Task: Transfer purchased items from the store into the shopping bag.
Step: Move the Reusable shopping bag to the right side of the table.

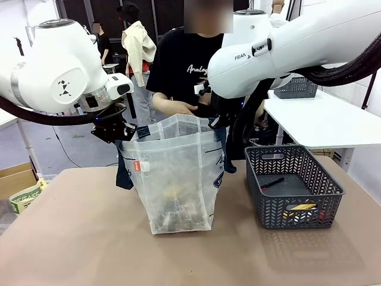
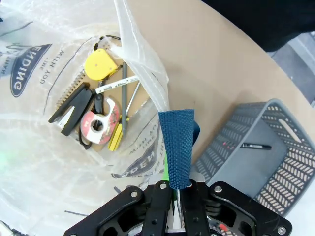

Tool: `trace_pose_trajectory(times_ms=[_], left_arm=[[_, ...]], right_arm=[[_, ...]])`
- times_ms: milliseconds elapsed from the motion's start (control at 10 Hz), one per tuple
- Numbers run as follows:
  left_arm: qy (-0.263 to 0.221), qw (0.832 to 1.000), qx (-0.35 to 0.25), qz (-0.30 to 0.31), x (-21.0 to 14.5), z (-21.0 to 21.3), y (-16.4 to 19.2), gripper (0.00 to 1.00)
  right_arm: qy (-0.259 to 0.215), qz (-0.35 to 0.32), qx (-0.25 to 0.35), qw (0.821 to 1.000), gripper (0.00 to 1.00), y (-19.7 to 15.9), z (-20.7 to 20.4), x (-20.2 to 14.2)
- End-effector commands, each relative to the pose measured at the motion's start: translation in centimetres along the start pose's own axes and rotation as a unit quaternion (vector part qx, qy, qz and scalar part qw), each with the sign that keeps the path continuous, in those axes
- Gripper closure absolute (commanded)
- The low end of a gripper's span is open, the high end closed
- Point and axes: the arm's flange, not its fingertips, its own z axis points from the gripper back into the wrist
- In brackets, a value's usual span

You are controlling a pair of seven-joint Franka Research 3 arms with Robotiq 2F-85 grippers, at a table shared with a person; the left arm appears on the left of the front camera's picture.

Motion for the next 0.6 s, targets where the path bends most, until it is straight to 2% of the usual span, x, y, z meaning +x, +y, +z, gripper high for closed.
trace_pose_trajectory(times_ms=[0, 500], left_arm=[[0.000, 1.000, 0.002, 0.009, -0.27, 0.31, 0.15, 1.00], [0.000, 1.000, 0.002, 0.009, -0.27, 0.31, 0.15, 1.00]], right_arm=[[0.001, -0.003, 0.000, 1.000, 1.00, -0.10, 0.02, -0.05], [0.001, -0.003, 0.000, 1.000, 1.00, -0.10, 0.02, -0.05]])
